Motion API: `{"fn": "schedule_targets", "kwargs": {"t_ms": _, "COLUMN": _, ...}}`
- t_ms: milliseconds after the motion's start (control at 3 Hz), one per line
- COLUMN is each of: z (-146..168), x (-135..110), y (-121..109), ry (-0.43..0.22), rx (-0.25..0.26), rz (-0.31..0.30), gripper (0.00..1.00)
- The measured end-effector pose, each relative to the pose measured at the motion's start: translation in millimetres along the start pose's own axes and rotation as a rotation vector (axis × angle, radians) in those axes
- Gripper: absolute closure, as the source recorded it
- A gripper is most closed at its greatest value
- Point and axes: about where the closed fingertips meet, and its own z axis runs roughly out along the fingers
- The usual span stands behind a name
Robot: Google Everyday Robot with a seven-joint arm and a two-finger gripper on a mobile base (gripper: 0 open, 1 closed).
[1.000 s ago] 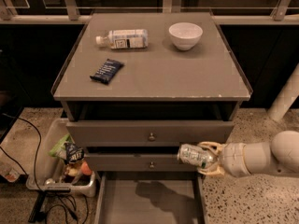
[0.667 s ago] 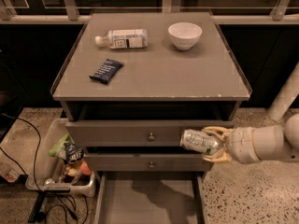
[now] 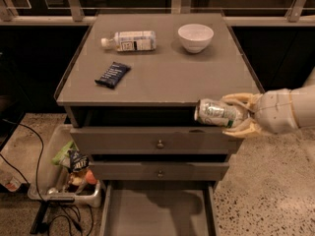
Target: Pick 7up can from bottom drawer and place on counter
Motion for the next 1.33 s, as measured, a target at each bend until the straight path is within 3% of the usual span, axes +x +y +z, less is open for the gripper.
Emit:
{"fn": "schedule_targets", "kwargs": {"t_ms": 333, "z": -48, "x": -45, "y": -41, "ry": -0.042, "rx": 0.055, "rz": -0.053, "gripper": 1.0}}
{"fn": "schedule_targets", "kwargs": {"t_ms": 667, "z": -48, "x": -45, "y": -41, "ry": -0.042, "rx": 0.055, "rz": -0.053, "gripper": 1.0}}
{"fn": "schedule_targets", "kwargs": {"t_ms": 1000, "z": -37, "x": -44, "y": -54, "ry": -0.035, "rx": 0.093, "rz": -0.021, "gripper": 1.0}}
{"fn": "schedule_targets", "kwargs": {"t_ms": 1333, "z": -19, "x": -44, "y": -94, "ry": -0.053, "rx": 0.165, "rz": 0.055, "gripper": 1.0}}
